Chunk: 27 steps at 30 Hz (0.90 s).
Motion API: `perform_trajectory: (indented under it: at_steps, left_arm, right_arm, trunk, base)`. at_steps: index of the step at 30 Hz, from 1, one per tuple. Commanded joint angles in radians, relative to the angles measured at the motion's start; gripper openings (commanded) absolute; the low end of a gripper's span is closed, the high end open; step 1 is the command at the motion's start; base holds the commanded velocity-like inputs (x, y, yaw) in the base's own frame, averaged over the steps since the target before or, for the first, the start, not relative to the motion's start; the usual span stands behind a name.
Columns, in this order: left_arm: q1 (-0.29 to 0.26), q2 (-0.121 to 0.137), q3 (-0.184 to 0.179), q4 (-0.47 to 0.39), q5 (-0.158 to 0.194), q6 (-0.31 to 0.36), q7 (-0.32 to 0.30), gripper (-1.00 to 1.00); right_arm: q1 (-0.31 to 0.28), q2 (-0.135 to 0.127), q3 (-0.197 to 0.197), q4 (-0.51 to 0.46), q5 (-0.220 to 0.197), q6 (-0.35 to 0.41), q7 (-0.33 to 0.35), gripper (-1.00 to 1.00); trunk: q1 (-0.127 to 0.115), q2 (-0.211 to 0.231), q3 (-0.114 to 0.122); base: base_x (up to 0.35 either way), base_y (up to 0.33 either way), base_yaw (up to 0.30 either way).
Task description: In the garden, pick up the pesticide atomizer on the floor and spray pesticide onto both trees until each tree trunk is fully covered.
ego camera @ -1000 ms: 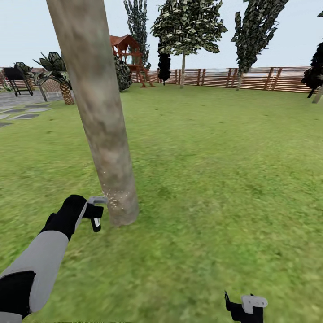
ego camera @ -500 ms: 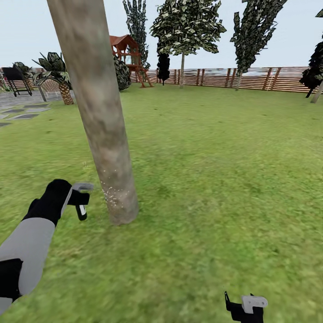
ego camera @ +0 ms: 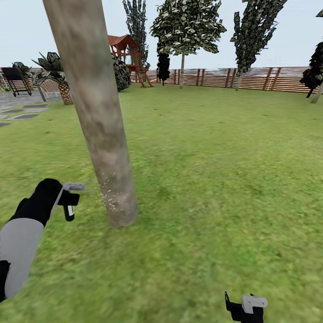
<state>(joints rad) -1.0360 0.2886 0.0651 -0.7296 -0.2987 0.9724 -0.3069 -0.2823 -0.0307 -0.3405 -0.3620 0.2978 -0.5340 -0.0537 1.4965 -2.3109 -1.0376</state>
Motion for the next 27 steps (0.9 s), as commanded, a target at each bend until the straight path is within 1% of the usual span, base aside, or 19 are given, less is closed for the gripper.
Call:
perform_trajectory:
  at_steps: [1, 3, 5, 9, 10, 11, 12, 14, 18, 20, 22, 23, 24, 27]
  left_arm:
    - [0.001, 0.0, -0.001, -0.001, 0.002, 0.0, 0.0, -1.0]
    - [0.002, -0.004, 0.001, -0.002, 0.003, 0.0, 0.0, -1.0]
    - [0.001, -0.029, 0.002, -0.002, 0.005, 0.0, 0.001, -1.0]
    - [0.002, -0.047, 0.004, -0.002, 0.006, -0.002, 0.0, -1.0]
    - [0.002, -0.055, 0.004, -0.002, 0.006, -0.003, 0.001, -1.0]
    - [0.001, -0.081, 0.002, -0.002, 0.006, -0.002, 0.001, -1.0]
    - [0.0, -0.085, 0.002, -0.002, 0.006, -0.001, 0.001, -1.0]
    - [0.0, -0.085, 0.001, -0.002, 0.006, -0.002, 0.001, -1.0]
    - [0.005, -0.066, -0.001, 0.005, 0.006, -0.011, -0.006, -1.0]
    - [0.005, -0.076, -0.002, -0.001, 0.005, -0.014, -0.063, -1.0]
    - [0.005, -0.088, -0.003, -0.002, 0.002, -0.015, -0.089, -1.0]
    - [0.004, -0.093, -0.006, -0.002, -0.001, -0.016, -0.092, -1.0]
    - [0.004, -0.098, -0.018, -0.002, -0.004, -0.016, -0.091, -1.0]
    - [0.004, -0.1, -0.025, -0.002, -0.005, -0.016, -0.09, -1.0]
  right_arm:
    - [0.0, 0.0, 0.0, 0.0, 0.0, 0.0, 0.0, 1.0]
    - [0.0, 0.0, 0.0, 0.0, 0.0, 0.0, 0.0, 1.0]
    - [0.0, 0.0, 0.0, 0.0, 0.0, -0.001, 0.0, 1.0]
    - [0.0, 0.0, 0.0, 0.0, 0.0, 0.0, 0.0, 1.0]
    - [0.0, 0.0, 0.0, 0.0, 0.0, -0.001, 0.0, 1.0]
    - [0.0, 0.0, 0.0, 0.0, 0.0, -0.001, 0.0, 1.0]
    - [0.0, 0.0, 0.0, 0.0, 0.0, -0.001, 0.0, 1.0]
    - [0.0, 0.0, 0.0, 0.0, 0.0, -0.001, 0.0, 1.0]
    - [0.0, 0.0, 0.0, 0.0, 0.0, 0.0, 0.0, 1.0]
    - [0.0, 0.0, 0.0, 0.0, 0.0, 0.0, 0.0, 1.0]
    - [0.0, 0.0, 0.0, 0.0, 0.0, 0.0, 0.0, 1.0]
    - [0.0, 0.0, 0.0, 0.0, 0.0, 0.0, 0.0, 1.0]
    - [0.0, 0.0, 0.0, 0.0, 0.0, -0.001, 0.0, 1.0]
    - [0.0, 0.0, 0.0, 0.0, 0.0, 0.0, 0.0, 1.0]
  trunk:
    - [0.0, 0.0, 0.0]
    - [0.0, 0.0, 0.0]
    - [0.0, 0.0, 0.0]
    - [0.0, 0.0, 0.0]
    - [0.0, 0.0, 0.0]
    - [0.0, 0.0, 0.0]
    - [0.0, 0.0, 0.0]
    - [0.0, 0.0, 0.0]
    - [0.0, 0.0, 0.0]
    - [0.0, 0.0, 0.0]
    - [0.0, 0.0, 0.0]
    - [0.0, 0.0, 0.0]
    - [0.0, 0.0, 0.0]
    - [0.0, 0.0, 0.0]
  base:
    - [0.021, 0.0, 0.0]
    - [0.114, 0.015, 0.0]
    - [0.264, 0.12, 0.0]
    - [0.301, 0.18, 0.0]
    - [0.252, 0.172, 0.0]
    - [0.056, 0.039, 0.0]
    - [0.036, 0.025, 0.0]
    - [0.013, 0.009, 0.0]
    - [0.002, 0.001, 0.0]
    - [0.0, 0.0, 0.008]
    - [0.0, -0.023, 0.105]
    - [0.0, -0.111, 0.197]
    - [0.0, -0.217, 0.251]
    - [0.0, -0.253, 0.269]
